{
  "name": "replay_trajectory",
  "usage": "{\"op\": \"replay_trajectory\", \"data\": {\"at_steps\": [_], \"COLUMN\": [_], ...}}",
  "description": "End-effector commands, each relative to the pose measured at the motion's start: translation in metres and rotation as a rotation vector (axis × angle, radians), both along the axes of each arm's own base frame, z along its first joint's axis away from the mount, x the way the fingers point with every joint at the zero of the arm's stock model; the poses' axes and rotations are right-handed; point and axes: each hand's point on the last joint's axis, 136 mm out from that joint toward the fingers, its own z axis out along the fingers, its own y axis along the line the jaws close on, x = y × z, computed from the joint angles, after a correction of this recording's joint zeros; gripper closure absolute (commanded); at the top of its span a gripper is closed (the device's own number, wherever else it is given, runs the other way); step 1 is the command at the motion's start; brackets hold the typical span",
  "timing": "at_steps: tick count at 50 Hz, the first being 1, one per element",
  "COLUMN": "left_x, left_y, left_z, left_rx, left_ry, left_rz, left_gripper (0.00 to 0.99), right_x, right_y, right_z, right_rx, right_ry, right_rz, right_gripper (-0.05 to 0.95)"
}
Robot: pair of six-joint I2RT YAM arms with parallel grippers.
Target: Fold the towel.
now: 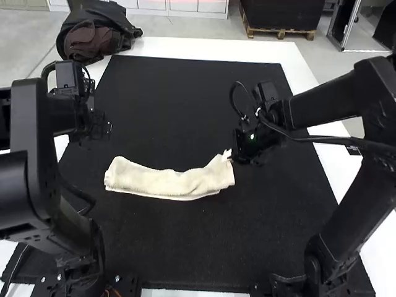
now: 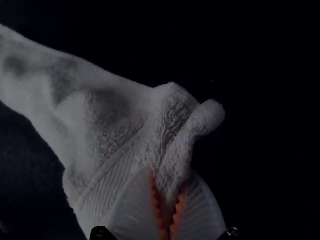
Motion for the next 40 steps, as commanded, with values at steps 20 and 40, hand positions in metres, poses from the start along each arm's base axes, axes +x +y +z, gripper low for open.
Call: {"op": "replay_trajectory", "data": {"at_steps": [20,40], "left_x": [0.009,-0.005], "left_y": [0.017,0.053], "left_z": [0.033,0.054], "left_rx": [0.039,0.081], "left_ry": [-0.099,-0.166], "left_rz": [0.080,0.216], "left_gripper": [0.025,0.025], "right_x": [-0.019,-0.022], "right_y": [0.073,0.130], "right_z": [0.055,0.062], "right_rx": [0.156,0.195], "right_ry": [-0.034,-0.076], "right_rz": [0.138,0.257], "right_gripper": [0.93,0.93]}}
